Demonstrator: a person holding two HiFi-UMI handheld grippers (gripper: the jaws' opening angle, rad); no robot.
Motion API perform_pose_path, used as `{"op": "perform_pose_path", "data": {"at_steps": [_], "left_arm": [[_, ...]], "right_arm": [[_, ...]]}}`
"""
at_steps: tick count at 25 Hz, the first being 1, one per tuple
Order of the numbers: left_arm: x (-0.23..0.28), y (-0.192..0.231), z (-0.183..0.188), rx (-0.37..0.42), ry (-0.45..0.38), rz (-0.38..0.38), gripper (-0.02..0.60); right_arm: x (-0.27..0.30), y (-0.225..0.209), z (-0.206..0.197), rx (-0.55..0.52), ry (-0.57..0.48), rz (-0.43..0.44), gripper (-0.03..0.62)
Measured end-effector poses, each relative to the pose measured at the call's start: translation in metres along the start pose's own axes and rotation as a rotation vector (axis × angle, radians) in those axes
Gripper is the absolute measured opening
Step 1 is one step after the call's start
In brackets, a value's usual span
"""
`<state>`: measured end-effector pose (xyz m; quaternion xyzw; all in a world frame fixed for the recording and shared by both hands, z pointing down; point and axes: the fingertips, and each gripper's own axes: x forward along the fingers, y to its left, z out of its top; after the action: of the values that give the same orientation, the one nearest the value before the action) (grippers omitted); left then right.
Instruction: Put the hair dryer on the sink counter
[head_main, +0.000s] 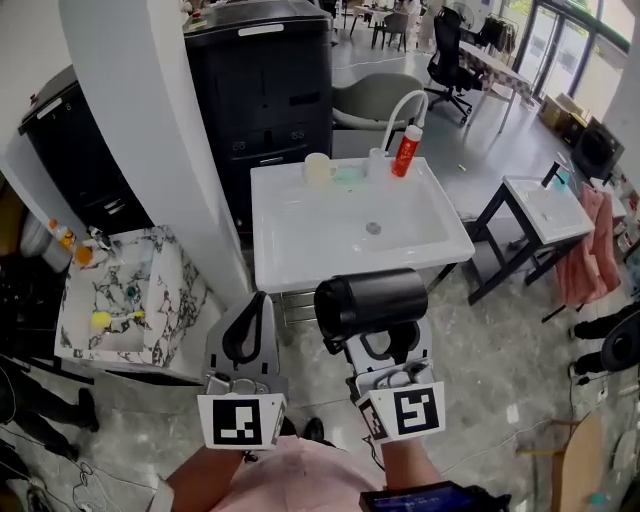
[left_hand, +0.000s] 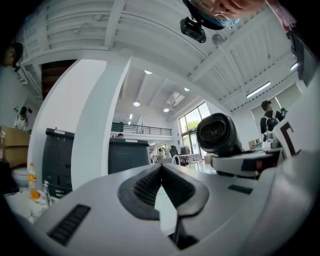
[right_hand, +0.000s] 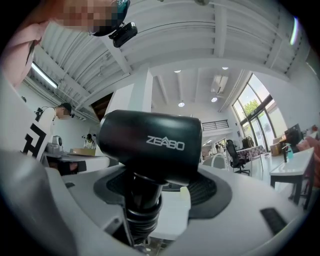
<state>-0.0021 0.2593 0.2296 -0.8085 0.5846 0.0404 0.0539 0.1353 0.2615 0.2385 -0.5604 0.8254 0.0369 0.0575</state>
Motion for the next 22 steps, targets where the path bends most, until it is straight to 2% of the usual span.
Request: {"op": "perform_pose_path", "data": {"at_steps": [7, 14, 22], "left_arm": [[0.015, -0.001, -0.014, 0.0, 0.025, 0.025, 0.009], [0.049, 0.029, -0.029, -0.004, 0.031, 0.074, 0.009], [0.113, 0.069, -0.056, -0.026, 0.049, 0.076, 0.009]], "right_arm": [[0.013, -0.015, -0.018, 0.022, 0.029, 0.018, 0.328], [0.049, -0.023, -0.034, 0.018, 0.048, 0.042, 0.328], [0.117, -0.035, -0.057, 0.026, 0.064, 0.044, 0.329]]}}
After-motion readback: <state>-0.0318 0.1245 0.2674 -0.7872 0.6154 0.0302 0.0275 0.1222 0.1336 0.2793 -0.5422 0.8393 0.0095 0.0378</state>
